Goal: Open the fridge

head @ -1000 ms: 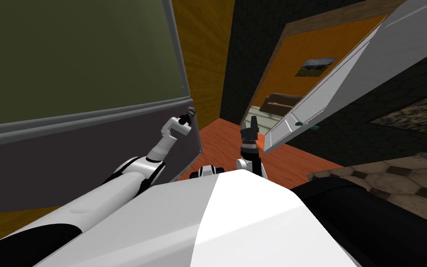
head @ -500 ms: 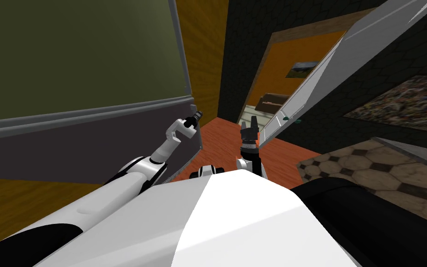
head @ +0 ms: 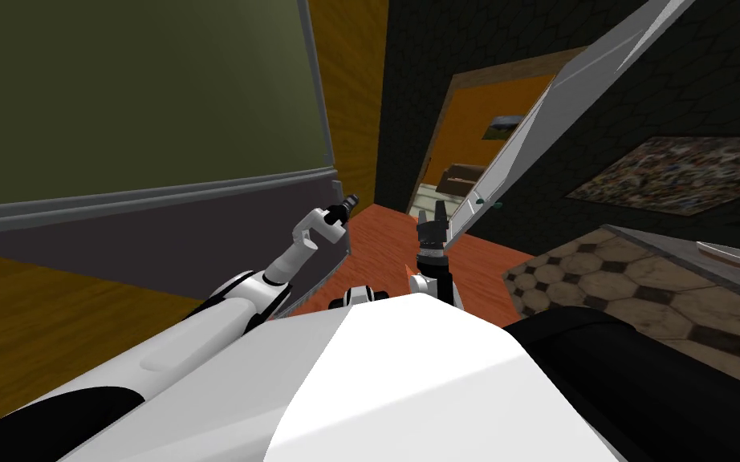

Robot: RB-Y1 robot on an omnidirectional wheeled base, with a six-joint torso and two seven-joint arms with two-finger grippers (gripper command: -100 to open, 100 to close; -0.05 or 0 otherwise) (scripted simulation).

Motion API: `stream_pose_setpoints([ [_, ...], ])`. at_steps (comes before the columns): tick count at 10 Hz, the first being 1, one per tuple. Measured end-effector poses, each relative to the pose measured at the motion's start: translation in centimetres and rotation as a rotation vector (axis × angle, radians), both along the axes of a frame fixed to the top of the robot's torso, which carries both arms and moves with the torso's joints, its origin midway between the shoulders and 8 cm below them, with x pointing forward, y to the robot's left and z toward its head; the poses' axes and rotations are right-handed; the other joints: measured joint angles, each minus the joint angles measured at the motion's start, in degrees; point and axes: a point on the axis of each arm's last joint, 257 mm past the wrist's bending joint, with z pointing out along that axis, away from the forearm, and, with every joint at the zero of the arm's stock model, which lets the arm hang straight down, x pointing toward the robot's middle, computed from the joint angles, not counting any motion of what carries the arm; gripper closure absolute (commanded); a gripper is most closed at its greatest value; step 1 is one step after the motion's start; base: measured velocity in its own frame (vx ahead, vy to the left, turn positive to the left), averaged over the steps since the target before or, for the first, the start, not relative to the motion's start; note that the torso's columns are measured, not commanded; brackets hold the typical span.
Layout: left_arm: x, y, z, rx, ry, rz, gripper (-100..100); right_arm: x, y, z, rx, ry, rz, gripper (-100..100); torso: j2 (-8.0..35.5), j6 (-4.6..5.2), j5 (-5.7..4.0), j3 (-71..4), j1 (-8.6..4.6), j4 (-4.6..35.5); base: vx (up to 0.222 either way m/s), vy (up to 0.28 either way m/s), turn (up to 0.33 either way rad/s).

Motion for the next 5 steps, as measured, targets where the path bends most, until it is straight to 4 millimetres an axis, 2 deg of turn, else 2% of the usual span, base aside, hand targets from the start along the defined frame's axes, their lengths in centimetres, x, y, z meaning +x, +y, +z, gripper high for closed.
stream_pose_setpoints([
  [5, 1.6, 2.2, 0.0, 0.050, -0.023, 0.043, -100, 0.0, 0.0, 0.0, 0.000, 0.000, 0.000, 0, 1.11, 0.04, -0.06, 0.67, -0.20, 0.32, 0.230, 0.055, -0.004],
])
